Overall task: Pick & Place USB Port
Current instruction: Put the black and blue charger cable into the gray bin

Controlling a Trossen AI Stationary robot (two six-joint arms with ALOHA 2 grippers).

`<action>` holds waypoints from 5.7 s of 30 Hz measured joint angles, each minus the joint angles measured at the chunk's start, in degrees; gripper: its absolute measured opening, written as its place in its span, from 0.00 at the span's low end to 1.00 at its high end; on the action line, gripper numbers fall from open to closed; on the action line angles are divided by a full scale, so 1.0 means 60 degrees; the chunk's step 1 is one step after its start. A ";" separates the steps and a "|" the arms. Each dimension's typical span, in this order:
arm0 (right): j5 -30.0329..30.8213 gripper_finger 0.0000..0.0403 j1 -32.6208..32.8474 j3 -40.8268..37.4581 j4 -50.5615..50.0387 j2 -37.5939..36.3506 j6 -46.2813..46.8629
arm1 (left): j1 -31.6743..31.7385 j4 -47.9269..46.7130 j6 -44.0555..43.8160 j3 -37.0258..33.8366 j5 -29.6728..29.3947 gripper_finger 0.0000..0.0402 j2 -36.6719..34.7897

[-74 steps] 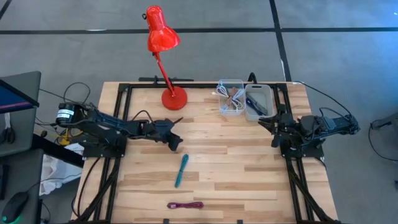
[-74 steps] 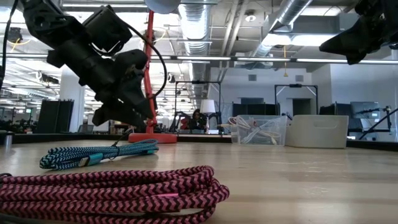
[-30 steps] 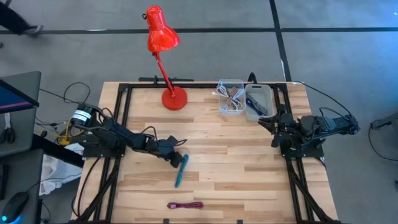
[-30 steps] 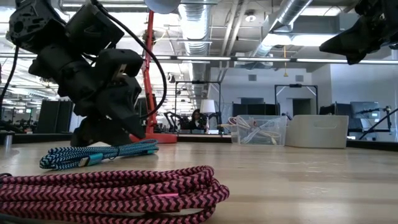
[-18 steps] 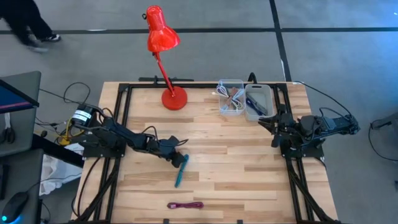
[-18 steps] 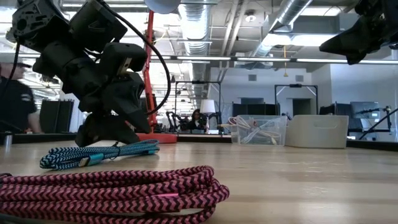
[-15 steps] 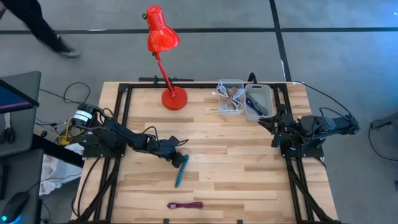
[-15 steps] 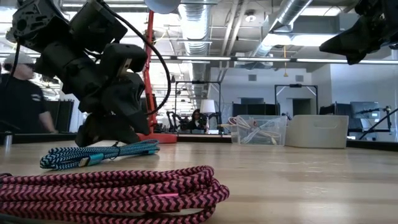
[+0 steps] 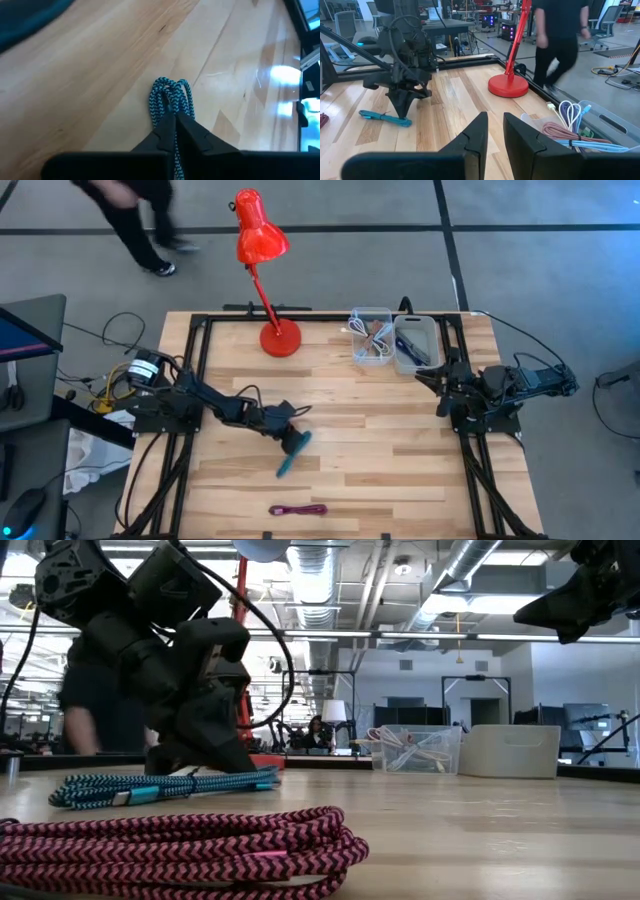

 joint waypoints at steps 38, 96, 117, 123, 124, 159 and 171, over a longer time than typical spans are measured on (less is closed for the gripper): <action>-0.0144 0.14 -0.0002 0.0004 0.0372 0.0354 0.1246 | 0.3000 0.0572 0.7594 0.3549 0.2047 0.00 -0.0810; -0.5961 0.28 -0.3174 0.2257 1.2842 1.3240 -0.0152 | 0.3631 0.1056 0.8793 0.3588 0.2079 0.01 -0.1680; -0.6000 0.02 -0.3325 0.2335 1.2671 1.3245 -0.0805 | 0.3687 0.1048 0.8795 0.3591 0.2067 0.02 -0.1684; -0.6007 0.01 -0.3494 0.2234 1.2680 1.3177 -0.1014 | 0.3701 0.0253 0.9288 0.3449 0.1987 0.02 -0.2368; -0.6011 0.01 -0.3540 0.2167 1.2669 1.3103 -0.1038 | 0.3701 -0.0060 0.9473 0.3283 0.1954 0.01 -0.2671; -0.2847 0.01 -0.8569 -0.1392 0.7713 0.6302 -0.0833 | 0.2502 0.0934 0.9001 -0.3192 0.0274 0.01 -0.8576; -0.2636 0.01 -0.9953 -0.1384 0.5306 0.5118 -0.0526 | 0.2470 0.1181 0.9004 -0.3199 0.0276 0.01 -0.8573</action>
